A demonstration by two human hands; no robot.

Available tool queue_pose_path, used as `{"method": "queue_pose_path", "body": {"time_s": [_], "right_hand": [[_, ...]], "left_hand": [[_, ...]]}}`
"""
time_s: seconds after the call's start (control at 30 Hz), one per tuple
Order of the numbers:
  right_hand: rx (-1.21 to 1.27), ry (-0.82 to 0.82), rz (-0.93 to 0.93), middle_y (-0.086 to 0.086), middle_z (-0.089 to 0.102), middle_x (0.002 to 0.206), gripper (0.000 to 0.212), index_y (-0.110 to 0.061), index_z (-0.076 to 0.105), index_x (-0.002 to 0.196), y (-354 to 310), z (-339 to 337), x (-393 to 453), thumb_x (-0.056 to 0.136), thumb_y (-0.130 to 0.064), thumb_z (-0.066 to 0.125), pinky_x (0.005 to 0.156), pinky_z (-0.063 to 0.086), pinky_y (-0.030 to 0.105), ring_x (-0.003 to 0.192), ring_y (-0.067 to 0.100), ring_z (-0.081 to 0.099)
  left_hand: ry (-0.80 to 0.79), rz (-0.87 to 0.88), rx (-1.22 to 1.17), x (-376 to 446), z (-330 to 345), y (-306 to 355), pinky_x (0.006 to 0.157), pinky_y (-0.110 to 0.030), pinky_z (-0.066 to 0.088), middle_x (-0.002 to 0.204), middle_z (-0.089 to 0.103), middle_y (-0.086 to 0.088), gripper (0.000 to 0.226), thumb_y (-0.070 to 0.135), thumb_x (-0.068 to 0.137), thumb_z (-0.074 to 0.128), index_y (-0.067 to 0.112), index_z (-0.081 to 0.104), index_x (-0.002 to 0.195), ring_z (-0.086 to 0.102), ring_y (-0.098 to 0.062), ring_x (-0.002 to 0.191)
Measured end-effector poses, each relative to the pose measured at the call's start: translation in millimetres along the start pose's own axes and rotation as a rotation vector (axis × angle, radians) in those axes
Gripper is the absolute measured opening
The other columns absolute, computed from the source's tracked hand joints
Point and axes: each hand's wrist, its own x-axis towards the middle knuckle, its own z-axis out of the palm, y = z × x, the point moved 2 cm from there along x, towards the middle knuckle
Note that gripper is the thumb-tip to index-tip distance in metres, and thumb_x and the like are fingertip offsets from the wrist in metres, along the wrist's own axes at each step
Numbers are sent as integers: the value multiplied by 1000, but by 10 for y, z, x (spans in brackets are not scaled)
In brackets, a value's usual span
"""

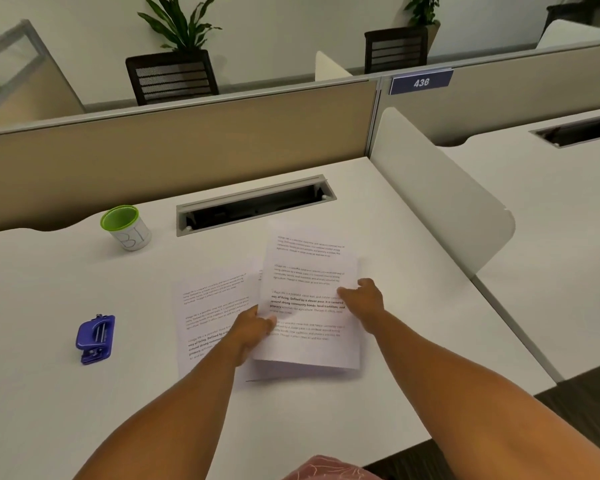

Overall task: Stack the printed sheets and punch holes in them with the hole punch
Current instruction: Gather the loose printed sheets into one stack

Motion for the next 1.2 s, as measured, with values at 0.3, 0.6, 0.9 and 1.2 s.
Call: {"method": "queue_pose_path", "body": {"time_s": [0.3,0.6,0.9,1.2], "right_hand": [[221,-161,62,7,68,105,16,-10,61,100,-203,52,23,87,-2,57,91,55,53,95,30,68],[149,-54,39,14,64,111,31,-3,57,115,-263,-61,96,86,0,46,79,56,42,94,32,64],[102,10,72,14,64,111,31,-4,58,118,-198,-162,146,90,-5,45,86,54,43,99,34,63],[136,23,71,17,64,116,36,-1,58,121,-180,-130,181,89,-1,43,88,53,42,104,36,62]], "left_hand": [[161,-67,-137,78,-256,-10,97,-40,49,117,66,-1,26,24,96,60,18,65,120,62,-23,108],[490,-103,417,72,-225,-158,98,-45,44,133,51,-9,79,54,73,75,14,46,134,47,-31,125],[496,-132,653,70,-3,-155,95,-45,47,132,39,-14,97,59,63,80,9,36,133,41,-31,122],[419,-178,482,144,87,-52,87,-45,54,127,44,-17,77,25,71,83,4,36,128,55,-35,111]]}}
